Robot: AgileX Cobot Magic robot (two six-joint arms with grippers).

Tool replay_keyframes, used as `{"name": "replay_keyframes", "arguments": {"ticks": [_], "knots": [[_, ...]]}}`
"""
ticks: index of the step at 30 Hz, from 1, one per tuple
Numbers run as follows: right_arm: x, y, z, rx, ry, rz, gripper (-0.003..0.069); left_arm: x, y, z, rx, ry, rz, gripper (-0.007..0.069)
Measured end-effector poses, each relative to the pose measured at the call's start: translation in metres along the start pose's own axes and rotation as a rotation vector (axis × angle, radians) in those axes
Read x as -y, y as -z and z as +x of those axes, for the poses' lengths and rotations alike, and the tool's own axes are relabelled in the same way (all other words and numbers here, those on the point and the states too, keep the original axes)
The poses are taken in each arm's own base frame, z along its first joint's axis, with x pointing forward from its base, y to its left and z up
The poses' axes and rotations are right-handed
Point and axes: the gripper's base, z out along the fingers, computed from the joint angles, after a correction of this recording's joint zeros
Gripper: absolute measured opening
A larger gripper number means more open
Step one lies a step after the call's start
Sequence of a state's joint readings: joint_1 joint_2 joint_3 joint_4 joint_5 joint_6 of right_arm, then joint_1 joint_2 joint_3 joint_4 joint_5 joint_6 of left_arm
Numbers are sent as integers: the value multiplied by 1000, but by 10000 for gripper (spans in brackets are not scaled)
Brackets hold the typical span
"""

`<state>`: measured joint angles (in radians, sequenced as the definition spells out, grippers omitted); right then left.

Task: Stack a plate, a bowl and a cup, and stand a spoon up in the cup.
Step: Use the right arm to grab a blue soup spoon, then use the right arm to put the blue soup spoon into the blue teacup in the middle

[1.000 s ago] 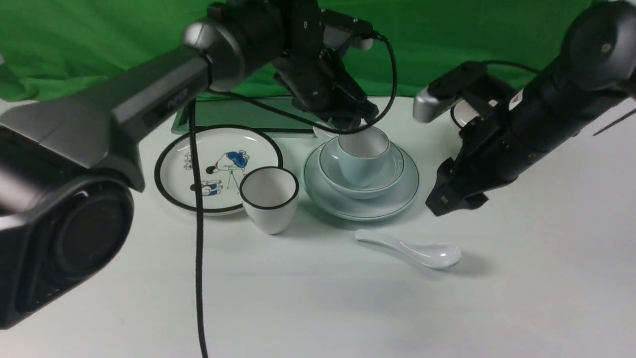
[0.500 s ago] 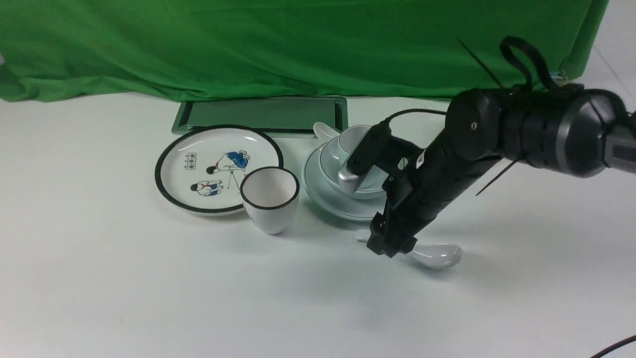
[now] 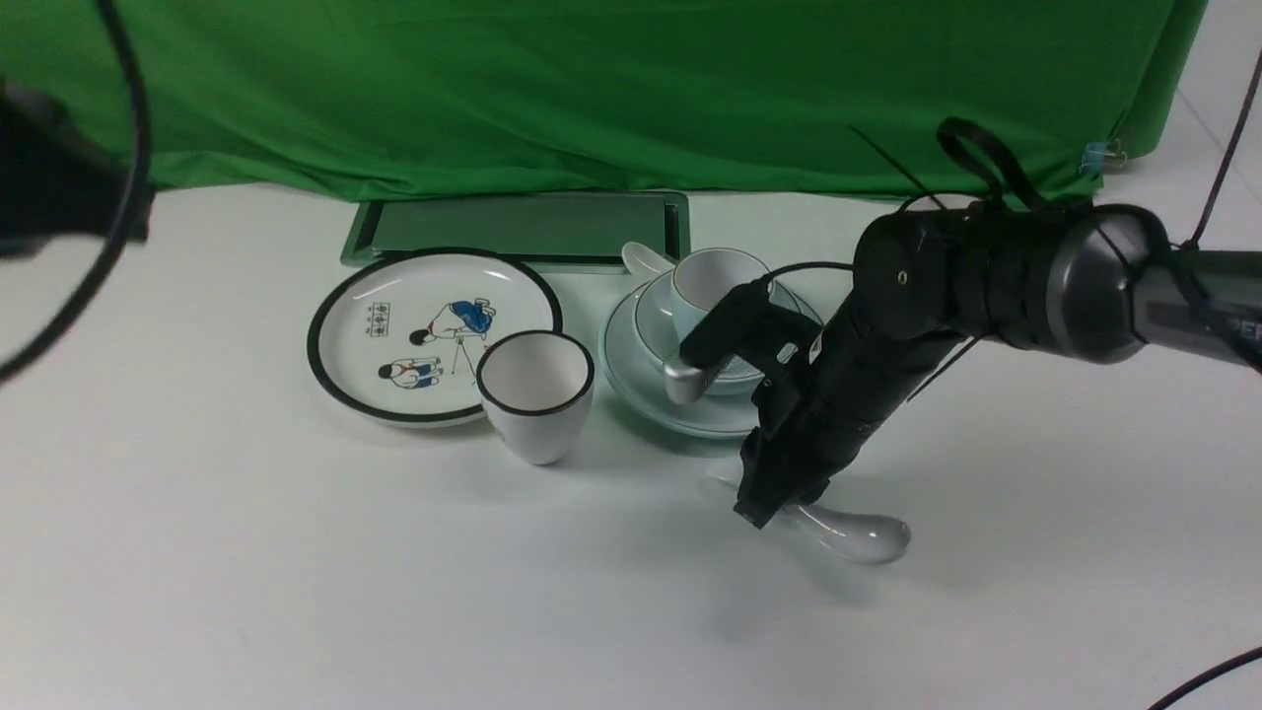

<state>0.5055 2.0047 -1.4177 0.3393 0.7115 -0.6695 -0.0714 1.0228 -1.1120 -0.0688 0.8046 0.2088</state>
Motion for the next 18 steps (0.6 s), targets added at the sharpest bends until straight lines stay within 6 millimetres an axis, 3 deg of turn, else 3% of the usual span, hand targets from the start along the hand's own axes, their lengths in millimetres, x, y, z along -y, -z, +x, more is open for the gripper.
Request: {"name": "replay_keyframes", "arguments": {"ticks": [1,3,5,7,8,11,14,18], "knots": [[-2,15,-5,30,-23,-5,162,2,5,20,31,12,-16,-37],[-6,40,-14,132,-36,12,162,5,12,41,82,18,-32,-37],[-6,67,-26,280,-33,80,162,8,11,62,127,19,-46,-37],[-1,81,-34,391,-38,153,162,10,8,76,148,15,-55,-37],[6,94,-44,534,-55,256,162,12,4,93,175,11,-67,-36],[18,97,-54,670,-92,366,162,14,-4,111,211,10,-76,-36],[32,87,-61,799,-213,442,162,15,-8,121,285,29,-83,-36],[42,65,-62,842,-313,452,162,15,-5,117,361,53,-87,-36]]}}
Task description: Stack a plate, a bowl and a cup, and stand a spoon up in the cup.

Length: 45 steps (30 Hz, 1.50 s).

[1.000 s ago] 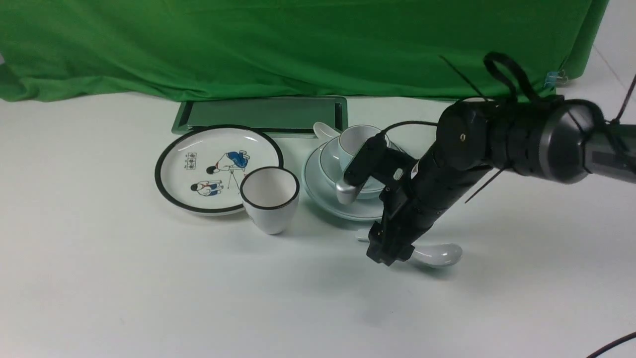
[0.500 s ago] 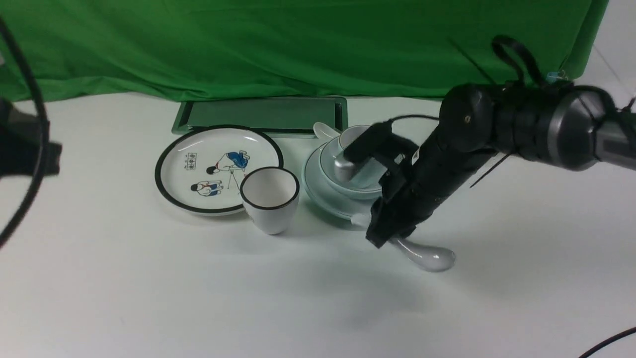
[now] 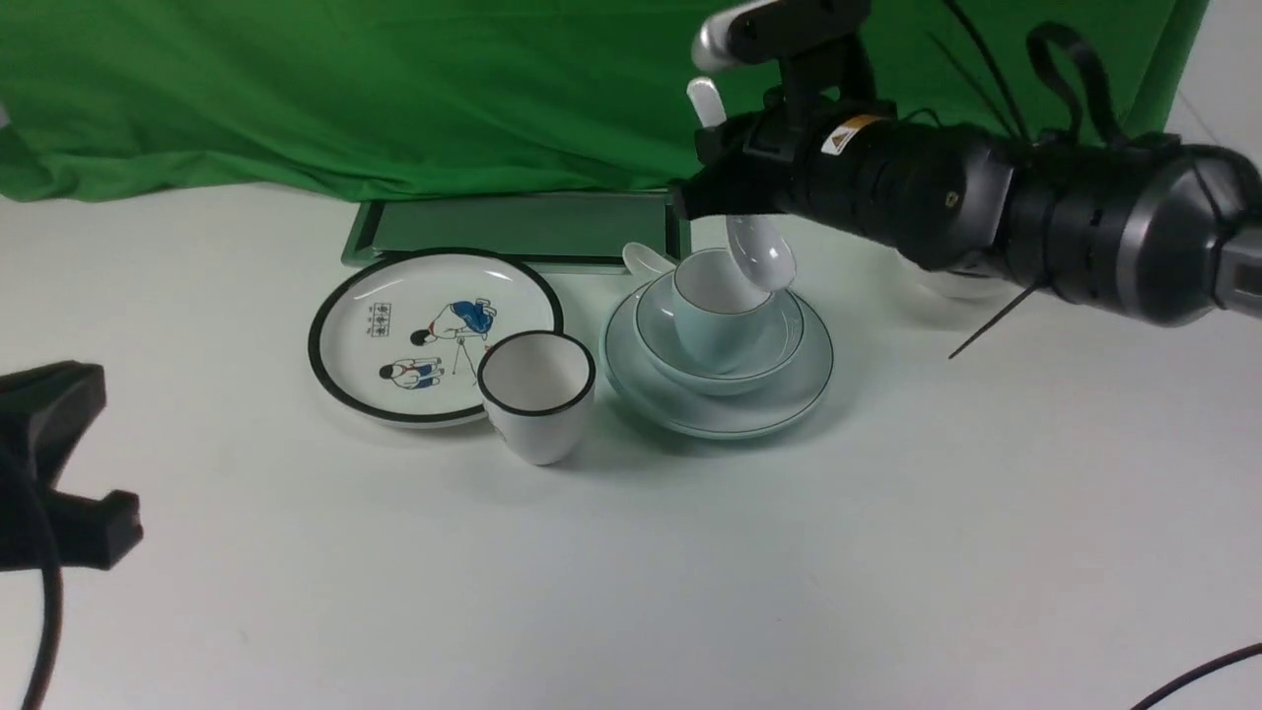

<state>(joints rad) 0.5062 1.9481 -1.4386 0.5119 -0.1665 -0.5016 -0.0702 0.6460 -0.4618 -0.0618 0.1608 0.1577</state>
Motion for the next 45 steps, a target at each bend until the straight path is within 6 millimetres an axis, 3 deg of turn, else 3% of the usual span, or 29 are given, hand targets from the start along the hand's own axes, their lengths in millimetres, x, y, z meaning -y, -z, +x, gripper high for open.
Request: {"name": "replay_keyframes", "arguments": {"ticks": [6,17,21,25,29,31,32,34,35,36,37,38,39,42,43,45], "knots": [[0,-16,17,-4,-20,22,162,0,0,-2,24,12,-2,-36],[0,-36,13,24,-33,26,162,0,0,-2,25,14,-2,-36],[-1,-43,24,-6,-32,21,216,0,0,-2,26,14,-2,-35],[-3,-41,23,-31,-29,4,312,0,0,-3,33,14,-3,-31],[-6,-20,4,-81,34,-61,308,0,0,-3,38,14,-4,-31],[-7,12,-25,-99,149,-124,249,0,0,-3,39,14,-4,-31],[-8,16,-27,-111,159,-136,242,0,0,-3,39,14,-4,-31],[-5,61,-59,-116,284,-173,142,0,0,-3,39,14,-4,-31],[-1,96,-80,-115,362,-168,85,0,0,-3,39,14,-4,-31],[1,101,-83,-103,371,-159,76,0,0,-3,39,14,-4,-31],[7,138,-101,-110,432,-135,35,0,0,-3,39,14,-4,-31],[11,161,-110,-102,453,-107,22,0,0,-3,39,14,-4,-31],[18,201,-124,-76,464,-42,10,0,0,-4,40,14,-4,-31],[30,280,-135,-7,428,82,8,0,0,-3,39,10,-5,-31],[30,283,-132,-12,418,84,8,0,0,-3,39,7,-5,-31],[33,327,-120,31,388,127,8,-1,0,-3,38,-5,-7,-31]]}}
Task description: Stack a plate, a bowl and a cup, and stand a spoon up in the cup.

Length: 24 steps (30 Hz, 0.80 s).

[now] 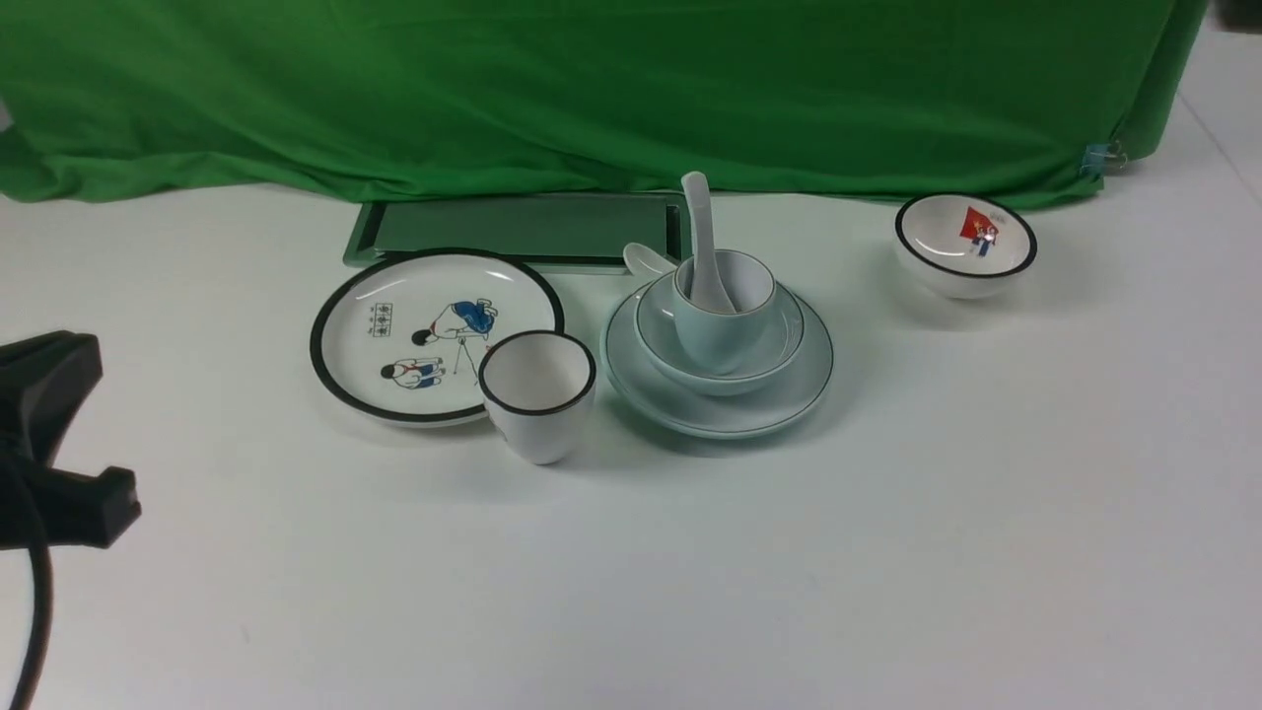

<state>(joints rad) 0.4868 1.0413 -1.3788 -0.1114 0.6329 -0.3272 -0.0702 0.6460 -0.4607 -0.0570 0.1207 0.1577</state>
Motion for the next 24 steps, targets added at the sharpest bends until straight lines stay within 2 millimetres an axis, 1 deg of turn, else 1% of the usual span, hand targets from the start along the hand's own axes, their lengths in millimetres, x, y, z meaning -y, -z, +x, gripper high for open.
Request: {"name": "replay_keyframes", "arguments": {"ticks": [1,3,5,6,7,8,9,11,12,13,17,18,19,20,22,24], "knots": [[-3,15,10,9,-11,9,8,0,0,0,0,-4,0,-31],[-13,31,34,24,-20,10,8,0,0,0,0,-5,-1,-31],[-26,39,60,34,-39,6,9,0,0,0,0,-6,-1,-31],[-36,42,78,42,-70,2,10,0,0,0,0,-7,-1,-31],[-38,40,81,36,-68,-3,10,0,0,0,0,-7,-1,-31],[-52,40,107,40,-128,-15,10,0,0,0,0,-7,-1,-31],[-54,38,110,28,-126,-20,10,0,0,0,0,-7,-1,-31],[-75,33,147,-2,-203,-46,13,0,0,0,0,-7,-1,-31],[-79,32,154,-9,-221,-51,13,0,0,0,0,-7,-1,-31],[-89,28,170,-48,-240,-68,13,0,0,0,0,-7,-1,-31],[-107,19,205,-173,-272,-105,16,0,0,0,0,-7,-1,-31],[-108,19,206,-182,-272,-107,16,0,0,0,0,-7,-1,-31],[-112,20,218,-269,-278,-119,16,0,0,0,0,-7,-1,-30],[-112,20,218,-278,-280,-119,16,0,0,0,0,-7,-1,-30],[-113,25,226,-358,-305,-104,8,0,0,0,0,-7,-1,-30],[-109,29,229,-368,-309,-64,7,0,0,0,0,-7,-1,-30]]}}
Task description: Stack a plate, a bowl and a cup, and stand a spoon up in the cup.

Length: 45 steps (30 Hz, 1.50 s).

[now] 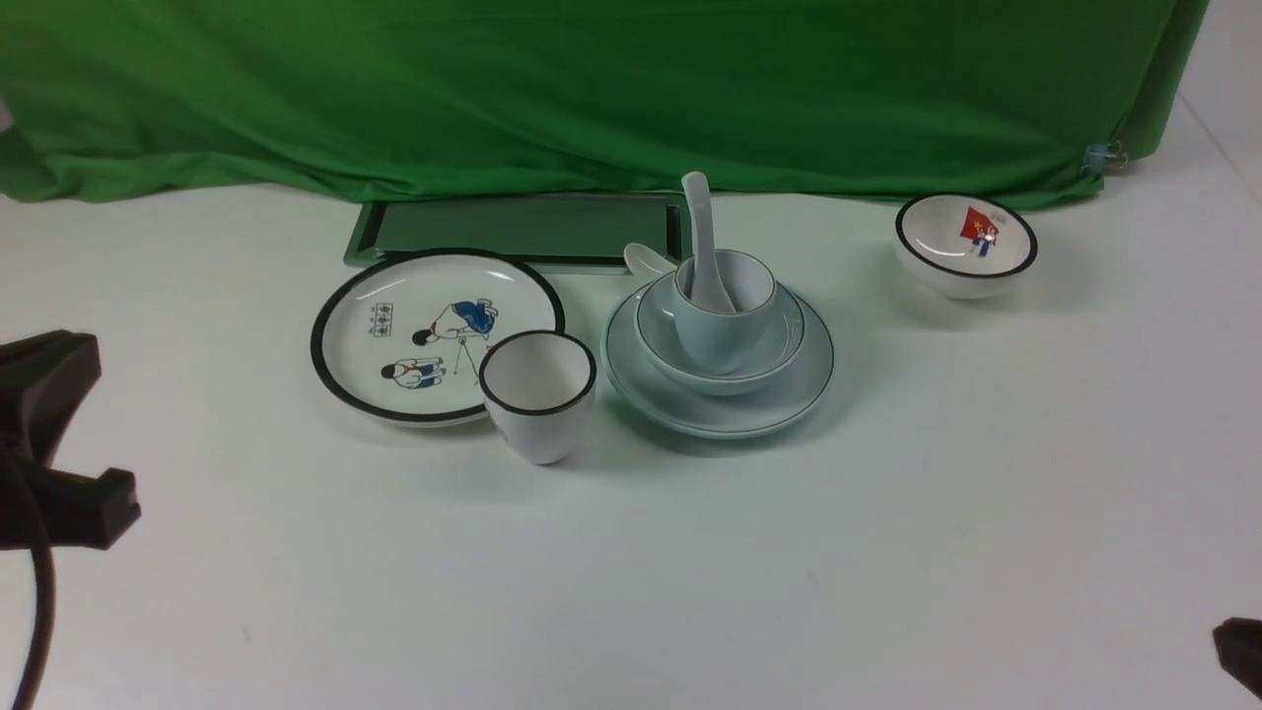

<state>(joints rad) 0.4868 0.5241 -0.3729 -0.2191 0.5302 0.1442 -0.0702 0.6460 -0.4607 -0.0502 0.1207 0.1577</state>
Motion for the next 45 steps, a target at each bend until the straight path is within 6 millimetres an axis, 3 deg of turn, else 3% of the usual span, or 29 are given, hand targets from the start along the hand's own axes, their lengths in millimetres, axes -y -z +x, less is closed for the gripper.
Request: {"name": "replay_keyframes", "arguments": {"ticks": [6,10,15,19,45], "knots": [[12,14,12,150,-1,135,7,0,0,0,0,0,0,-30],[13,18,41,258,-138,214,7,0,0,0,0,0,0,-29],[9,17,62,388,-177,305,7,0,0,0,0,0,0,-29],[6,2,79,416,-291,370,7,0,0,0,-1,0,0,-29],[-2,-3,81,384,-161,262,17,0,-3,1,-12,-4,1,-29]]}}
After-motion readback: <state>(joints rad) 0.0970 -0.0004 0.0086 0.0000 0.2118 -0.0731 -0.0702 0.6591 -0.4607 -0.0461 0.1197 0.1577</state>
